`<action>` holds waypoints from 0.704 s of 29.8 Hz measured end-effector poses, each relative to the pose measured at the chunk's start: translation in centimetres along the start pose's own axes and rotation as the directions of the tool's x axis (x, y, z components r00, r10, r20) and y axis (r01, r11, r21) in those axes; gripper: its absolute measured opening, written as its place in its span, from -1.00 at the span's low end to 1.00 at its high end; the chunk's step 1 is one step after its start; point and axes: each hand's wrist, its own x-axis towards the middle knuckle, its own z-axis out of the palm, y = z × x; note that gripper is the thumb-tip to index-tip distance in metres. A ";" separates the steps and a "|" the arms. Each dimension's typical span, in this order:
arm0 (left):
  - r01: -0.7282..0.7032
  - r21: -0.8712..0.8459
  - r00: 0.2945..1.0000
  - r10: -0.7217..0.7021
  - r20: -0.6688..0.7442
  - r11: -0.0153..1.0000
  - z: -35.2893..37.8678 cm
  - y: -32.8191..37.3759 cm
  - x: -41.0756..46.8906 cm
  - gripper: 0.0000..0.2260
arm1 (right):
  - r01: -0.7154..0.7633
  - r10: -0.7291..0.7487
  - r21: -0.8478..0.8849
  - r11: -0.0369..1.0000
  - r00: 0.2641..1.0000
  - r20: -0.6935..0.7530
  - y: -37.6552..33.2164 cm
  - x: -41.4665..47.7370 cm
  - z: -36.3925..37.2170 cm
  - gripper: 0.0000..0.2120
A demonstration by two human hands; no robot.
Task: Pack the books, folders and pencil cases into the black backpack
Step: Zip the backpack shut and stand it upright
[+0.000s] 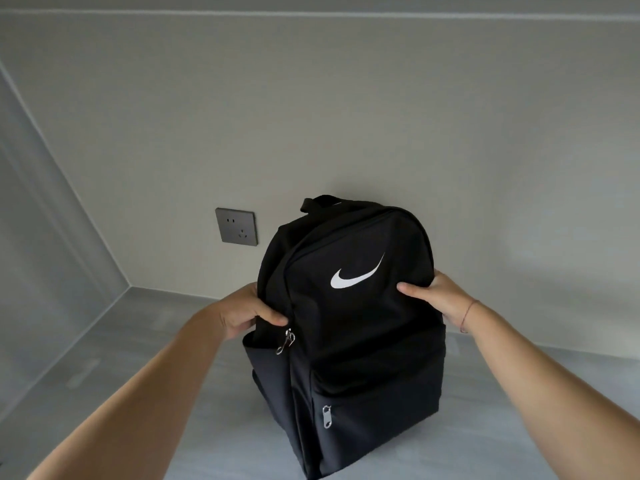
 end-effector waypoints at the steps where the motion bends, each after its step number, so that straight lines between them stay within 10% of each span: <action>1: -0.009 -0.010 1.000 0.009 -0.015 1.000 0.1 0.1 0.4 -0.49 | -0.005 0.006 0.024 1.000 0.999 -0.041 0.1 -0.1 0.1 -0.60; 7: -0.122 -0.091 0.971 0.099 -0.216 0.988 0.9 0.2 3.0 -0.35 | 0.136 -0.126 -0.012 0.991 0.874 -0.469 0.8 -1.6 0.4 -0.91; 14: -0.268 -0.079 0.947 0.247 -0.207 0.960 6.1 3.4 6.6 -0.46 | 0.164 -0.104 0.007 0.986 0.655 -0.749 3.5 -6.3 0.2 -0.82; 21: -0.141 0.128 0.957 0.169 -0.237 0.982 5.0 0.9 6.5 -0.37 | 0.091 -0.029 0.116 0.989 0.890 -0.454 4.7 -3.3 -2.1 -0.63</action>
